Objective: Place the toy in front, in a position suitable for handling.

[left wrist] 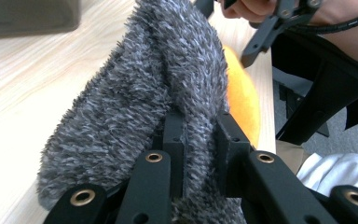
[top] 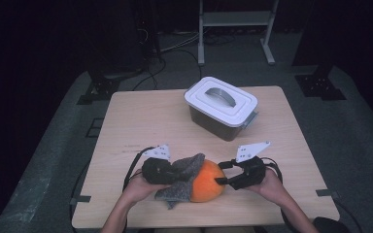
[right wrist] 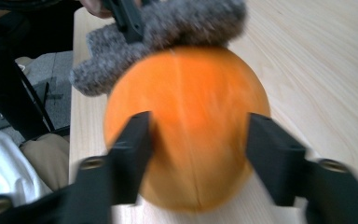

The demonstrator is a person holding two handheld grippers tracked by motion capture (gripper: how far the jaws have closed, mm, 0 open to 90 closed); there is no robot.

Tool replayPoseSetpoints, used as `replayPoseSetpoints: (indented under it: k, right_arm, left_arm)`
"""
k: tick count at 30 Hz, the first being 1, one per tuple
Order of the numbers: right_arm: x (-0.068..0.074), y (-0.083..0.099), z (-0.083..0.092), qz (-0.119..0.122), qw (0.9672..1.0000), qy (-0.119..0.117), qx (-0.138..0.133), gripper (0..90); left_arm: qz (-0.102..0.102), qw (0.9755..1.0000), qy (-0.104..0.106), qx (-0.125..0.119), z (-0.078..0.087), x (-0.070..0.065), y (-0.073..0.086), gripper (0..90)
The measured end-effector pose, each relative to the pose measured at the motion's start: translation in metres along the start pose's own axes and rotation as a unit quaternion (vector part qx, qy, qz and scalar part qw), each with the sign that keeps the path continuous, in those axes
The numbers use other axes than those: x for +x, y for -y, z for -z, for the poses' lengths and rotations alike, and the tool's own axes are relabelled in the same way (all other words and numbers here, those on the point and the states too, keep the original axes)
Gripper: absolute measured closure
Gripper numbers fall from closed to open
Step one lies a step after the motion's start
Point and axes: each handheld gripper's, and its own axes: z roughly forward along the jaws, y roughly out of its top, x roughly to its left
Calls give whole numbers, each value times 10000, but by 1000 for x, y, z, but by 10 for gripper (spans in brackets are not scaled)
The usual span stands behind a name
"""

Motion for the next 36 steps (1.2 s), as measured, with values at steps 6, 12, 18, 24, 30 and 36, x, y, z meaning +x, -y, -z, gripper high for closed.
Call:
replayPoseSetpoints:
  k: [6, 12, 18, 24, 30, 36]
  right_arm:
    - [-3, 6, -9, -186, 9995, -162, 215, 333]
    - [6, 0, -5, 125, 9999, -35, -69, 540]
    - [12, -8, -4, 288, 9994, 43, -165, 524]
    - [3, -2, -4, -3, 10000, 41, -51, 309]
    - [7, -1, -9, 6, 9999, -55, -96, 512]
    - [14, -13, 5, 185, 9986, 89, -488, 568]
  left_arm:
    - [-18, 10000, 55, 13, 1, 0, 1, 772]
    - [-113, 9995, 166, -262, 11, -7, -8, 773]
    - [-198, 9997, -64, -115, 10, -10, -11, 773]
    - [125, 9997, 70, -173, 13, 4, 2, 771]
    - [30, 9996, 69, -254, 14, 0, -3, 771]
    - [-145, 9983, 230, -508, 18, -9, -12, 771]
